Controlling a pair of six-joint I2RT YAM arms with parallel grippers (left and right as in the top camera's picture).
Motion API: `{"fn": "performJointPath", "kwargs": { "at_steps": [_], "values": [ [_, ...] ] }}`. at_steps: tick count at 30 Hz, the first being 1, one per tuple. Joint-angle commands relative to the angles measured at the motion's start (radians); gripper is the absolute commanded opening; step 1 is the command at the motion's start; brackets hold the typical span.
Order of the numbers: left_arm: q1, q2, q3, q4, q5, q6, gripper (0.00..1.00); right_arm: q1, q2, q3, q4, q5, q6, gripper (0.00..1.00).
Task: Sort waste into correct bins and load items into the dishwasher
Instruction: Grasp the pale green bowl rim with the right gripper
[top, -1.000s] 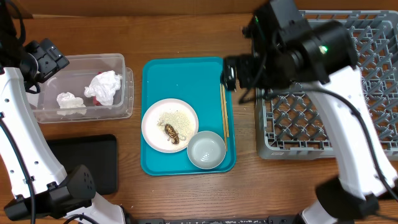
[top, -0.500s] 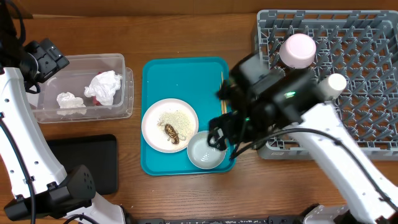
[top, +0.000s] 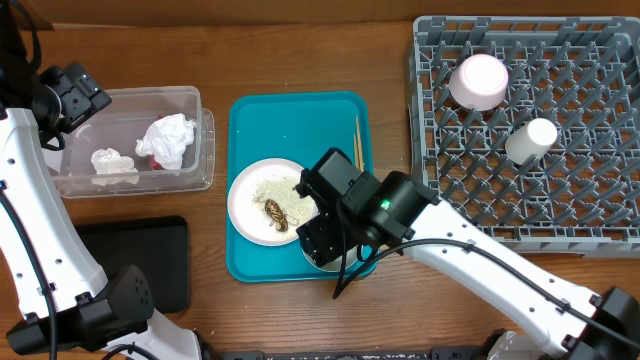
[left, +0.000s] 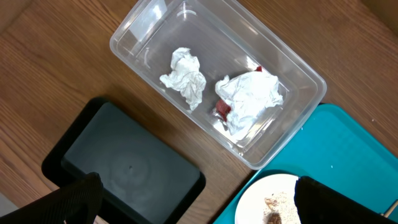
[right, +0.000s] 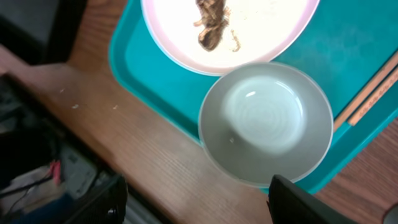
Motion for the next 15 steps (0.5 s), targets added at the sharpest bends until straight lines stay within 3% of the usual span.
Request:
{"fn": "performJointPath", "kwargs": {
  "at_steps": [1, 15],
  "values": [
    [-0.001, -0.002, 0.0, 0.001, -0.013, -0.01, 1.0, 0.013, -0.004, -0.067, 0.044, 0.052, 0.023, 0.75],
    [-0.001, -0.002, 0.0, 0.001, -0.013, -0.01, 1.0, 0.069, 0.084, -0.152, 0.208, 0.023, 0.054, 0.67]
  ]
}}
